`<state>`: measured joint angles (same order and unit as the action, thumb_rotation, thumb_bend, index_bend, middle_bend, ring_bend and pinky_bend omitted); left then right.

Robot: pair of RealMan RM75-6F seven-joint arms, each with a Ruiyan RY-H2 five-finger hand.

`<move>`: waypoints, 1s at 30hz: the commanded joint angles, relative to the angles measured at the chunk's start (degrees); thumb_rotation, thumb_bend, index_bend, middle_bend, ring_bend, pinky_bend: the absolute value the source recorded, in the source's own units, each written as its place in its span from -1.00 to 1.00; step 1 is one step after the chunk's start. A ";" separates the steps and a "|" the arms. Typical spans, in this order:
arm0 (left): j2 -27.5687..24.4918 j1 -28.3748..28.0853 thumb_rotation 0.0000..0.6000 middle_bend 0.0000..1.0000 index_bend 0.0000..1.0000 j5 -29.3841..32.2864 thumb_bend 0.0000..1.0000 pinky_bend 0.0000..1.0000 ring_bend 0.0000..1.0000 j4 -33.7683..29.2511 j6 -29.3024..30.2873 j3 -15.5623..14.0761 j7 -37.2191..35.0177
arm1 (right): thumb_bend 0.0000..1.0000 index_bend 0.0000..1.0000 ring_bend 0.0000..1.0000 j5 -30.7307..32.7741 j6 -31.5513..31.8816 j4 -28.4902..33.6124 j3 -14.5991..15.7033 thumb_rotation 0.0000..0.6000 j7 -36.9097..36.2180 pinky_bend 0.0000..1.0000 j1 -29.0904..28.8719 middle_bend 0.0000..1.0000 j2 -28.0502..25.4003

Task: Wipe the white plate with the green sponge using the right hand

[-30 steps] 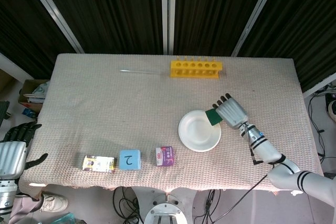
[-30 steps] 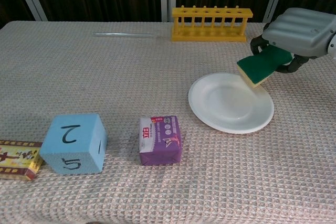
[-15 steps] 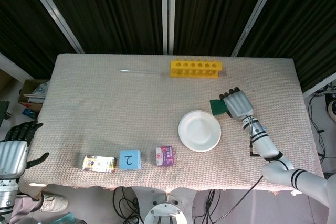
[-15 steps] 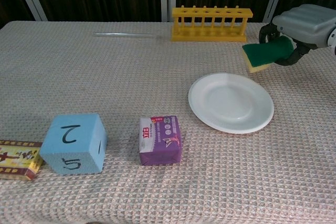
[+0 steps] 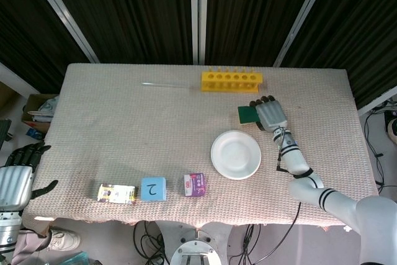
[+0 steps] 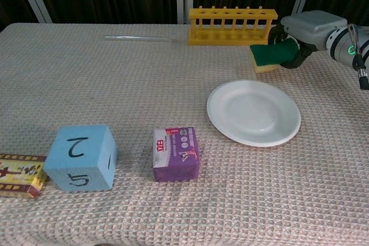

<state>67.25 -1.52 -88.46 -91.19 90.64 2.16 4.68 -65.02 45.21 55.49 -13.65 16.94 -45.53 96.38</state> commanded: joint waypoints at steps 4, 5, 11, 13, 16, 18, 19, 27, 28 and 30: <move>0.19 0.14 1.00 -0.63 -0.57 0.29 -0.98 -0.62 -0.67 0.46 -0.01 -0.03 -0.35 | -0.86 -1.00 -1.00 4.62 -3.63 3.12 0.23 1.00 4.05 -0.94 -0.71 -1.00 -1.81; 0.21 0.14 1.00 -0.63 -0.57 0.33 -0.98 -0.62 -0.67 0.58 0.00 0.00 -0.45 | -0.86 -1.00 -1.00 4.41 -2.79 4.29 0.32 1.00 3.82 -0.96 -0.24 -1.00 -2.54; -0.03 -0.14 1.00 -0.63 -0.57 0.63 -0.98 -0.62 -0.67 1.02 -0.17 0.41 -0.82 | -0.86 -1.00 -1.00 -0.50 7.16 18.57 1.58 1.00 0.64 -0.97 6.09 -1.00 -13.19; -0.13 -0.24 1.00 -0.63 -0.56 1.05 -0.98 -0.62 -0.67 1.19 -0.30 0.69 -0.96 | -0.84 -1.00 -1.00 -2.28 12.20 24.01 2.06 1.00 -0.98 -0.95 9.58 -1.00 -17.75; -0.18 -0.26 1.00 -0.63 -0.57 1.76 -0.98 -0.62 -0.67 1.46 -0.30 1.12 -1.06 | -0.73 -1.00 -1.00 -5.10 19.25 31.00 3.45 1.00 -3.99 -0.94 15.16 -0.95 -24.24; -0.24 -0.26 1.00 -0.63 -0.57 2.25 -0.98 -0.62 -0.67 1.52 -0.26 1.42 -0.77 | -0.67 -1.00 -1.00 -6.97 23.57 34.36 4.56 1.00 -5.74 -0.94 18.63 -0.92 -27.69; -0.29 -0.27 1.00 -0.63 -0.57 2.57 -0.98 -0.62 -0.67 1.46 -0.30 1.58 -0.49 | -0.66 -1.00 -1.00 -8.17 26.24 36.18 5.38 1.00 -6.88 -0.94 20.86 -0.91 -29.67; -0.63 -0.89 1.00 -0.63 -0.57 3.41 -0.98 -0.62 -0.67 0.11 -1.37 1.96 0.74 | -0.65 -1.00 -1.00 -14.53 37.49 40.36 9.99 1.00 -13.31 -0.94 31.05 -0.90 -35.24; -0.57 -0.97 1.00 -0.63 -0.56 3.38 -0.98 -0.62 -0.67 -0.06 -1.48 1.93 0.98 | -0.65 -1.00 -1.00 -15.10 38.47 40.29 10.30 1.00 -13.65 -0.94 31.90 -0.90 -35.26; -0.55 -1.07 1.00 -0.63 -0.57 3.38 -0.98 -0.62 -0.67 -0.31 -1.56 1.93 1.44 | -0.65 -1.00 -1.00 -15.67 39.61 40.16 10.46 1.00 -14.23 -0.95 32.86 -0.89 -35.04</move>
